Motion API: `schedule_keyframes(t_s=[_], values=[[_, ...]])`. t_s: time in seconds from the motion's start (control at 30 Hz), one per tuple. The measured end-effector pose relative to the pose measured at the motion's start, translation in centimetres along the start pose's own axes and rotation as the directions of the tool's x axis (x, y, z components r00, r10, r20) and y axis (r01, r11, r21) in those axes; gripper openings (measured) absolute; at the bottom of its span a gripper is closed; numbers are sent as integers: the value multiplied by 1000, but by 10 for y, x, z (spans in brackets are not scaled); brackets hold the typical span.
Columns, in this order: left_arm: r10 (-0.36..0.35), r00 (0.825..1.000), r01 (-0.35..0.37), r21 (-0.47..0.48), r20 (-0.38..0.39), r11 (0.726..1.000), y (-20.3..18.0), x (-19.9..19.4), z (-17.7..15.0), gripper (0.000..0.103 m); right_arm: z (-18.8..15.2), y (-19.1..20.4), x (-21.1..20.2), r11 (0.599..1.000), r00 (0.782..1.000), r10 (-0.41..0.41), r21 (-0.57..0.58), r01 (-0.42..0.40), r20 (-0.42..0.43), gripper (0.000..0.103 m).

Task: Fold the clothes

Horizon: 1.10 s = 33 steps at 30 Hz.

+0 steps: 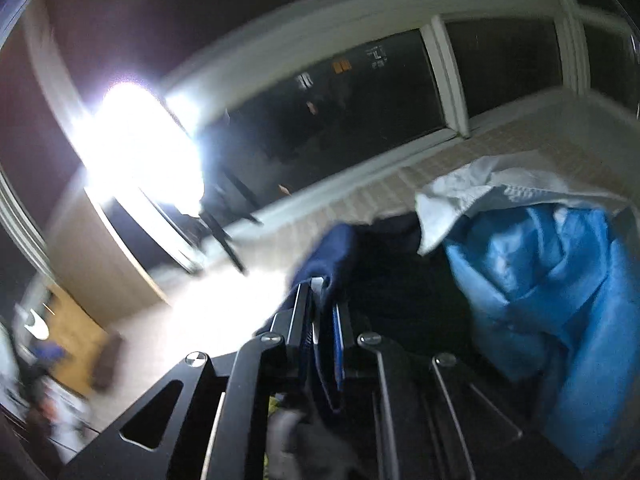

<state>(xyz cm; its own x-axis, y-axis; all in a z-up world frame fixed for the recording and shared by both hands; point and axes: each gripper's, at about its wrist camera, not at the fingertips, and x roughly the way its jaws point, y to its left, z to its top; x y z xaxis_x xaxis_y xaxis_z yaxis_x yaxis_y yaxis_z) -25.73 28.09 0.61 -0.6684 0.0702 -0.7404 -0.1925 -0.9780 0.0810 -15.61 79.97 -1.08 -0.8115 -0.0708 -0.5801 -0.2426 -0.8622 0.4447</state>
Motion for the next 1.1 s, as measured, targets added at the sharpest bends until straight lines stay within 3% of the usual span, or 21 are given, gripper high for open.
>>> schedule_keyframes(t_s=[0.13,0.27,0.4,0.53,0.73,0.83,0.93,1.0,1.03,1.07,1.1], values=[[-13,1000,13,-1,6,1000,6,-2,0,102,20,1,-27,987,991,111,108,-119,77,9],[-19,1000,18,4,11,1000,11,-7,-1,102,46,41,-69,986,972,157,27,-164,175,9],[-28,999,29,-15,34,999,21,-17,0,102,73,108,-113,967,938,254,-95,-238,236,9],[-34,998,37,-40,54,999,37,-27,-6,102,76,190,-145,929,915,334,-242,-280,225,9],[-31,998,35,-80,57,996,65,-39,-20,102,54,274,-184,835,861,481,-383,-394,164,8],[-25,999,29,-89,41,996,75,-39,-27,102,44,269,-179,846,878,457,-372,-381,140,8],[-20,1000,20,-66,7,998,74,-31,-34,102,30,226,-146,910,934,340,-288,-297,111,8],[-23,1000,22,-30,-20,999,65,-21,-36,102,15,183,-99,958,985,169,-241,-153,47,8],[-28,999,28,-6,-32,1000,58,-15,-36,102,7,164,-72,966,995,99,-239,-101,-20,8],[-34,998,35,21,-43,999,49,-9,-36,102,-5,144,-44,972,996,4,-233,-25,-91,8],[-40,998,42,47,-54,998,40,-2,-36,102,-20,119,-15,974,978,-123,-210,86,-169,8]])
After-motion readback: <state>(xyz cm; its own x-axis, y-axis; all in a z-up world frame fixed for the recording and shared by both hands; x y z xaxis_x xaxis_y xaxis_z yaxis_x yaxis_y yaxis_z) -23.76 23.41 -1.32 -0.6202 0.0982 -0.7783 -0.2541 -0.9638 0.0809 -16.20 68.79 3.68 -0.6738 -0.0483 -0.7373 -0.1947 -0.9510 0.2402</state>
